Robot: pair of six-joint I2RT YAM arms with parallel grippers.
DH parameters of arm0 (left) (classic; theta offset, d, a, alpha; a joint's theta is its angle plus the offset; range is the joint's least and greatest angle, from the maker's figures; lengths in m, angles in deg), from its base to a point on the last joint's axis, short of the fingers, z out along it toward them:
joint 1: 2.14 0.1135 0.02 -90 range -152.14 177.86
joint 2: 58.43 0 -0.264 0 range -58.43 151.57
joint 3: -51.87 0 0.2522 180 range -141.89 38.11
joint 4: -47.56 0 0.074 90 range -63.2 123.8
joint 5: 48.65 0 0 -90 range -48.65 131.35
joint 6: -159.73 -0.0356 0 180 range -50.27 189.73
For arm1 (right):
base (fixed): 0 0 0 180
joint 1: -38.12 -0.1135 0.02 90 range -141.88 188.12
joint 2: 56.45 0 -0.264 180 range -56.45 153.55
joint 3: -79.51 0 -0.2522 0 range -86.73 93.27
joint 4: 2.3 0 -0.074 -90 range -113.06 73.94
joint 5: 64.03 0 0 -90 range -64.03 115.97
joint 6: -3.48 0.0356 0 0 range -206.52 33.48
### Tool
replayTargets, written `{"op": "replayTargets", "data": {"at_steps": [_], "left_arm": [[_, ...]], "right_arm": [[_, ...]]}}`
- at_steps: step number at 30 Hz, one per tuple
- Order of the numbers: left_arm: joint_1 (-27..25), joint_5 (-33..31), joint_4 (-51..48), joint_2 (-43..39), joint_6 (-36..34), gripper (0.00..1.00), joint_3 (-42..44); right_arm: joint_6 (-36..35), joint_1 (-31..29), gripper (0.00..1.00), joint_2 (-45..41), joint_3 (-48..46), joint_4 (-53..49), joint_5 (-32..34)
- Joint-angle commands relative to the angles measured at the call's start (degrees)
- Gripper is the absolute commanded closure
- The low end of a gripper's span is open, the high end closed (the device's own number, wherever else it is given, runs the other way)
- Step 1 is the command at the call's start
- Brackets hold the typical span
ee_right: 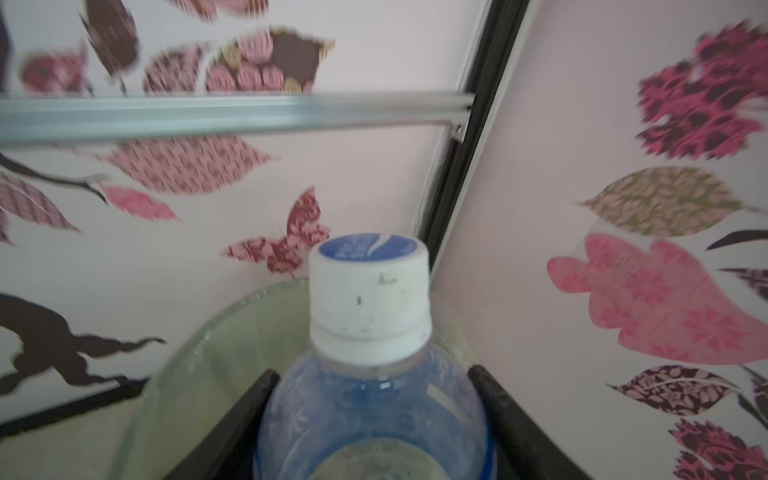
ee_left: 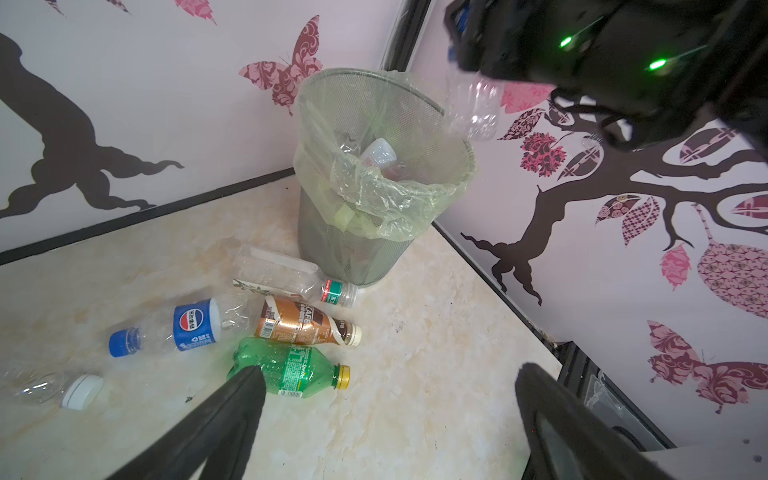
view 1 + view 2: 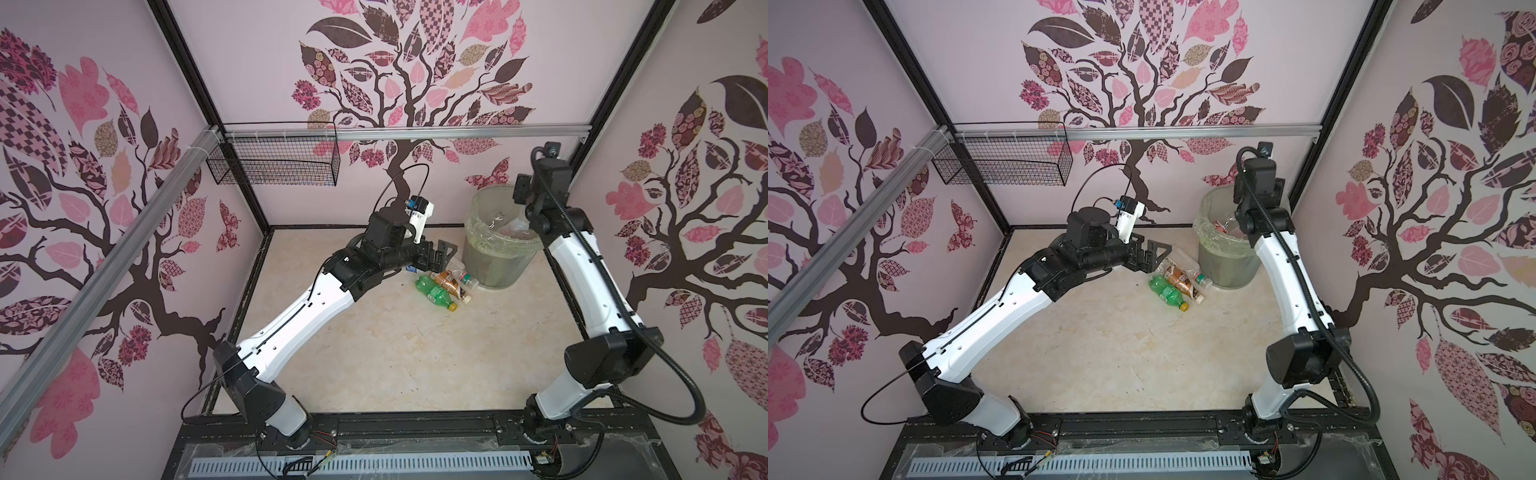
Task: Throw the plastic bottles in the bin
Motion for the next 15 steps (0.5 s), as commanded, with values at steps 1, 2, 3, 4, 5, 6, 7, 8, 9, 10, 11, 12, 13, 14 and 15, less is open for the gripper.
{"op": "replayTargets", "data": {"at_steps": [1, 2, 3, 4, 5, 6, 7, 8, 9, 10, 11, 12, 13, 14, 15], "left_arm": [[0.0, -1.5, -0.8, -1.1, -1.6, 0.02, 2.2], [0.0, -1.5, -0.9, -1.0, -1.7, 0.02, 2.2], [0.0, -1.5, -0.9, -1.0, -1.8, 0.02, 2.4], [0.0, -1.4, -0.8, -1.0, -1.6, 0.02, 2.5], [0.0, -1.4, -0.7, -1.1, -1.5, 0.02, 2.7], [0.0, -1.2, -0.3, -1.2, -1.3, 0.02, 3.1], [0.0, -1.1, -0.2, -1.2, -1.1, 0.02, 3.3], [0.0, -1.1, -0.1, -1.3, -0.9, 0.02, 3.6], [0.0, -1.2, 0.0, -1.4, -0.7, 0.02, 3.9], [0.0, -1.2, 0.1, -1.6, -0.6, 0.02, 4.2], [0.0, -1.2, 0.1, -1.7, -0.5, 0.02, 4.5], [0.0, -1.2, 0.1, -1.8, -0.4, 0.02, 4.8], [0.0, -1.3, 0.0, -2.0, -0.2, 0.02, 5.1], [0.0, -1.6, -0.1, -2.1, -0.1, 0.02, 5.3], [0.0, -1.7, -0.3, -2.2, -0.1, 0.02, 5.5]], "right_arm": [[1.8, -0.4, 0.14, -1.7, 2.7, -0.5, 1.8], [1.9, -0.4, 0.13, -2.1, 3.0, -0.5, 1.6], [2.0, -0.4, 0.11, -2.3, 3.8, -0.9, 1.2], [2.1, -0.4, 0.08, -2.3, 4.7, -1.5, 0.8], [2.1, -0.3, 0.05, -2.2, 5.5, -2.1, 0.7], [2.0, -0.4, 0.01, -2.0, 6.4, -2.7, 0.7], [1.9, -0.4, 0.01, -1.9, 7.3, -3.4, 0.7], [2.1, -0.4, 0.01, -1.8, 7.9, -4.1, 0.5], [2.4, -0.4, 0.01, -1.9, 8.5, -4.8, 0.0], [2.9, -0.4, 0.0, -2.3, 8.7, -5.2, -0.7], [3.2, -0.5, 0.0, -2.7, 8.6, -5.3, -1.2], [3.8, -0.5, 0.0, -3.3, 8.5, -5.4, -1.7], [4.3, -0.6, 0.0, -3.8, 8.4, -5.6, -2.3], [4.9, -0.6, 0.01, -4.3, 8.3, -5.8, -2.8], [5.4, -0.8, 0.0, -4.9, 8.0, -6.0, -3.5]]}}
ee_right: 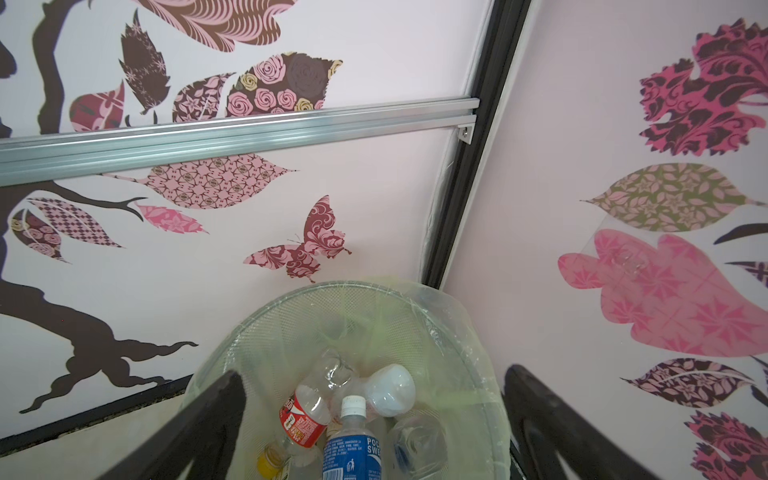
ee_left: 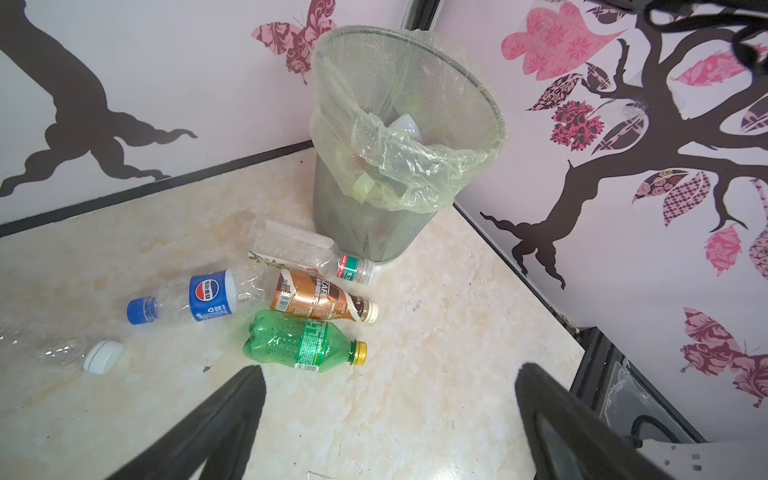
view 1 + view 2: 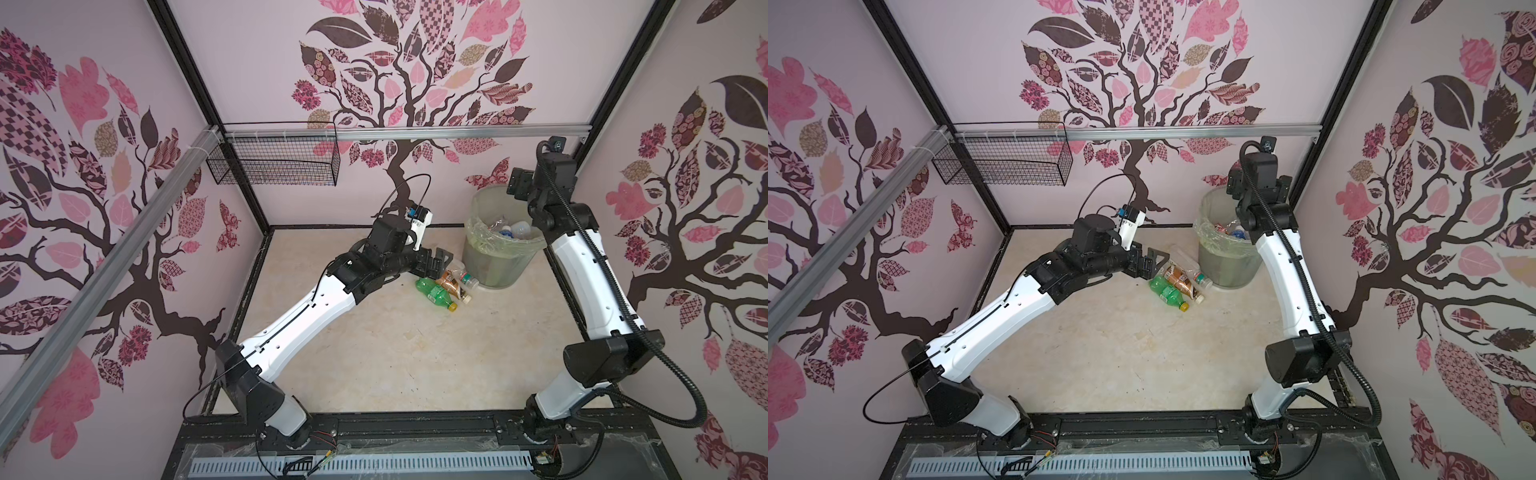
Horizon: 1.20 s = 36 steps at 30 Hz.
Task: Throw the plastic bottles in the bin
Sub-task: 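Move right gripper down to the green Sprite bottle while left gripper waits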
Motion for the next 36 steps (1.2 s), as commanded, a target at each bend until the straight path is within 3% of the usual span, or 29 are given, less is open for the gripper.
{"op": "replayTargets", "data": {"at_steps": [1, 10, 15, 21, 26, 36], "left_arm": [[0.1, -0.8, -0.1, -2.0, 0.4, 0.02, 1.8], [3.5, -2.5, 0.0, -4.3, 5.9, 0.02, 7.2], [9.5, -0.5, 0.9, -6.6, 12.5, 0.02, 13.4], [14.8, 2.3, 2.0, -8.2, 18.1, 0.02, 20.9], [17.8, 5.6, 4.1, -9.2, 21.7, 0.02, 26.5], [22.0, 10.8, 6.1, -11.5, 25.0, 0.02, 33.7]], "right_arm": [[2.5, -0.8, 0.01, -3.4, 0.9, -2.2, -2.2], [3.1, -10.6, 0.01, -7.6, -6.1, -1.2, -2.8], [5.9, -14.4, 0.01, -11.5, -17.4, 1.6, -5.9], [6.3, -20.8, 0.01, -12.7, -29.0, 4.2, -4.9], [6.5, -26.5, 0.0, -10.3, -37.4, 6.4, -5.9], [8.2, -26.6, 0.01, 0.2, -44.0, 9.2, -15.2]]}}
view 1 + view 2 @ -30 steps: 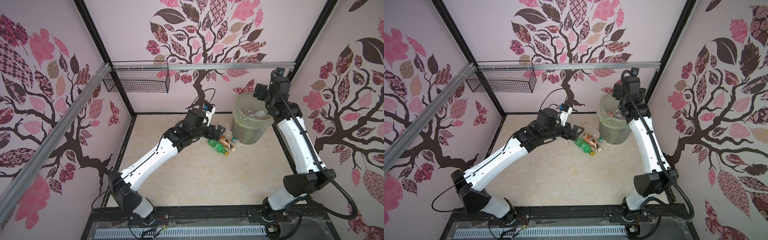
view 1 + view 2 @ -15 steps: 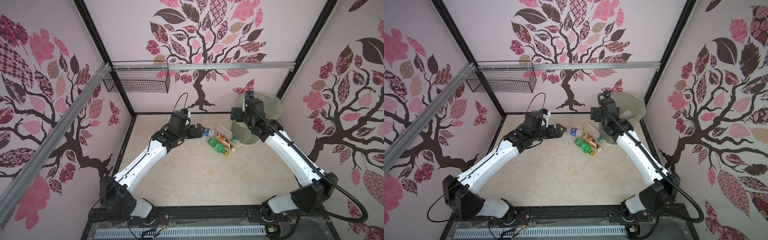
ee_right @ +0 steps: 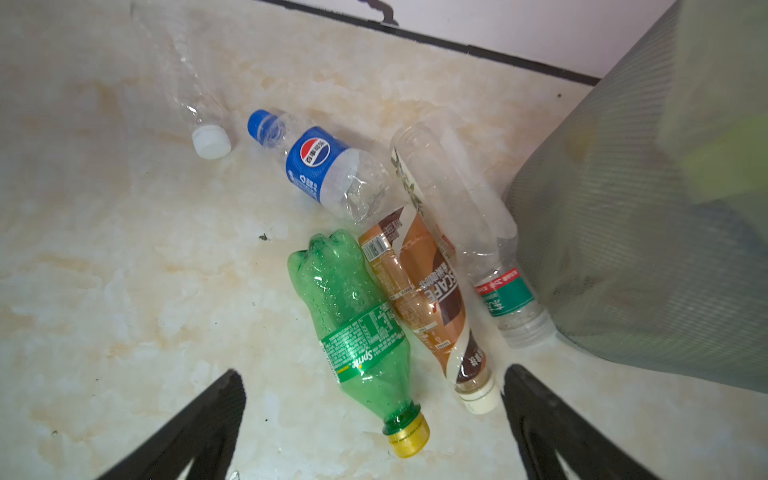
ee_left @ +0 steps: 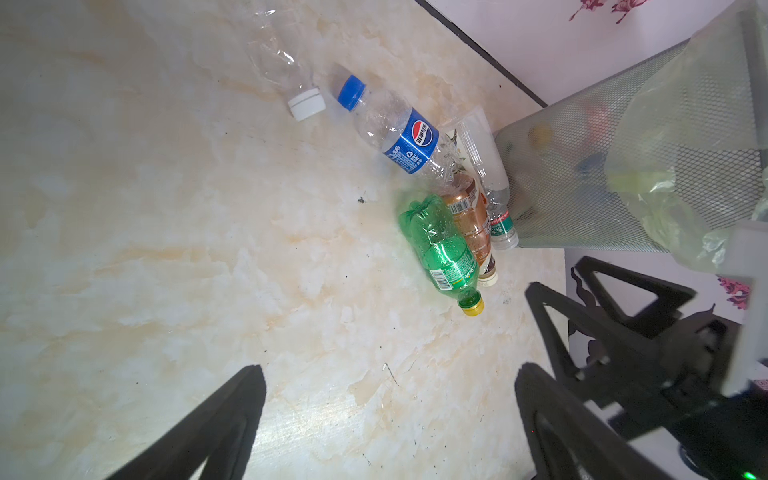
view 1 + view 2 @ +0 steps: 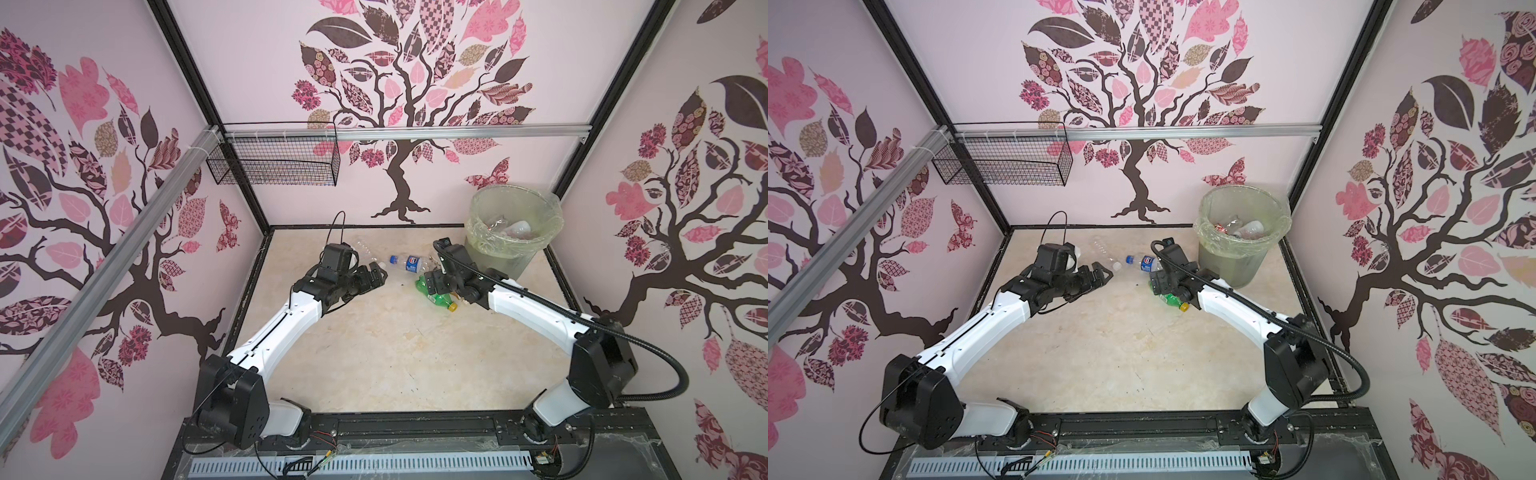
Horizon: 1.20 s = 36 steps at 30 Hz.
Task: Throw the plastic bottles in the bin
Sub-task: 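Move right gripper down to the green Sprite bottle while left gripper waits, then close right gripper on the Sprite bottle's bottom end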
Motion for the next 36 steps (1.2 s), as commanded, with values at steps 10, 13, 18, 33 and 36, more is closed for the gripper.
{"op": "replayTargets", "data": {"at_steps": [10, 13, 18, 33, 36], "left_arm": [[0.1, 3.5, 2.6, -2.5, 0.7, 0.02, 6.1], [0.2, 3.9, 2.9, -2.2, 0.6, 0.02, 6.7], [0.2, 4.7, 3.8, -1.4, 0.5, 0.02, 7.2], [0.3, 6.9, 5.3, -1.8, 2.5, 0.02, 9.7], [0.3, 6.4, 4.9, -3.7, 3.3, 0.02, 10.6]], "right_arm": [[-3.1, 0.0, 0.0, 10.8, 1.2, 1.2, -1.3], [-3.5, 0.0, 0.01, 12.5, 1.6, 1.2, -1.1], [-3.7, 0.1, 0.01, 14.8, 2.3, 1.5, -1.6], [-2.7, 0.0, 0.23, 21.2, 7.1, -1.3, -3.0], [-2.9, 0.0, 0.23, 22.2, 8.0, -1.6, -3.6]]}}
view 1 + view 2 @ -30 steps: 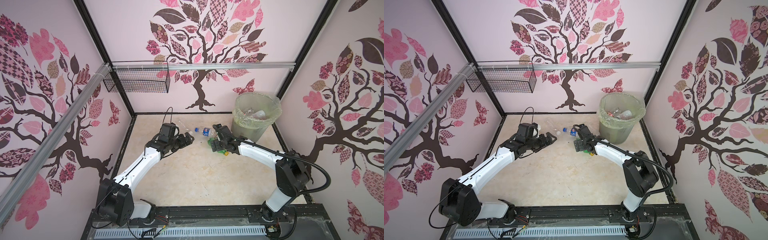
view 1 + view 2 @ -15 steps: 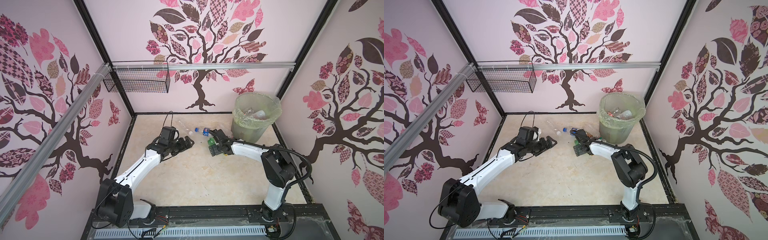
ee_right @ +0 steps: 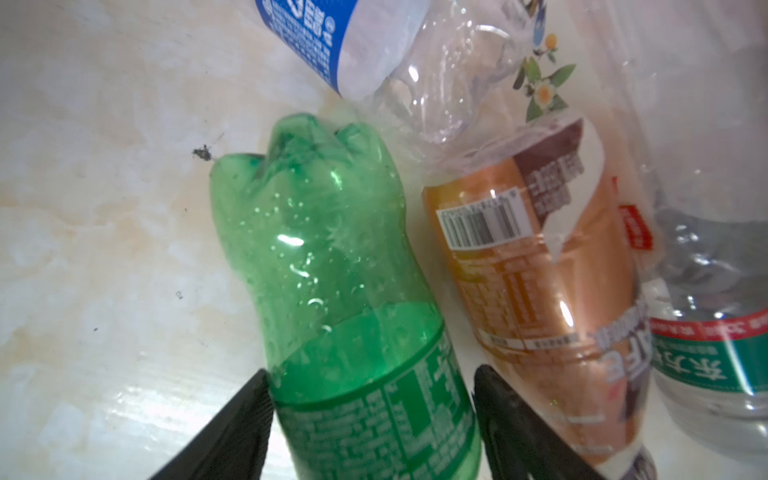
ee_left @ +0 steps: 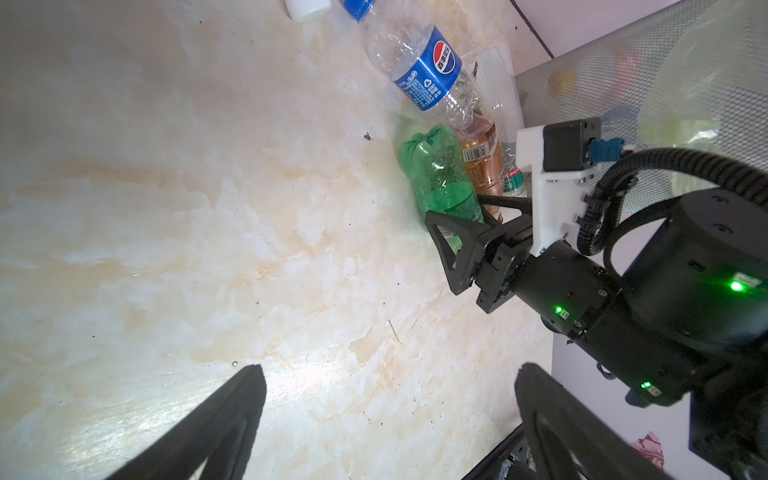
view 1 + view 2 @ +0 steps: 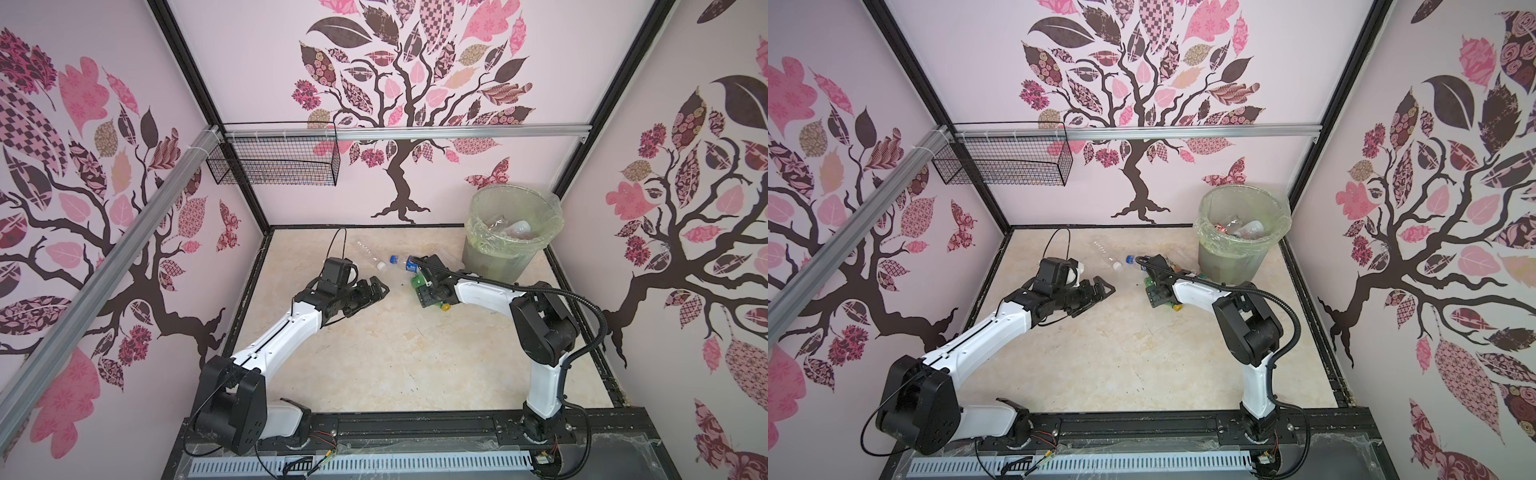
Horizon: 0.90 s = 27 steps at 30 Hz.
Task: Throw the plastic bottles in the bin
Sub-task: 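Close right gripper on the Sprite bottle's bottom end, then lift the Sprite bottle high over the bin with right gripper and release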
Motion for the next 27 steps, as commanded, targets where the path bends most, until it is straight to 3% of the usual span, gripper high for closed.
{"op": "replayTargets", "data": {"at_steps": [1, 8, 18, 22, 27], "left_arm": [[0.3, -0.1, 0.5, -3.2, 0.8, 0.02, 2.1], [0.3, -1.2, -1.2, -6.3, 2.1, 0.02, 2.4], [0.3, -1.9, -5.0, -3.1, -1.8, 0.02, -4.6], [0.3, -2.2, -10.9, -4.1, -0.5, 0.02, -9.2], [0.3, 1.0, -15.9, -9.3, 11.9, 0.02, -14.8]], "right_arm": [[0.5, 0.0, 0.22, 3.1, 2.1, -2.3, -1.3], [1.8, 0.0, 0.29, 1.6, 0.8, -1.7, -3.9], [4.5, 0.0, 0.39, -3.7, -0.7, -0.5, -7.6], [6.4, 0.0, 0.4, -4.4, 6.6, -9.6, -7.3], [10.5, 0.0, 0.4, -5.9, 24.1, -28.8, -8.4]]}}
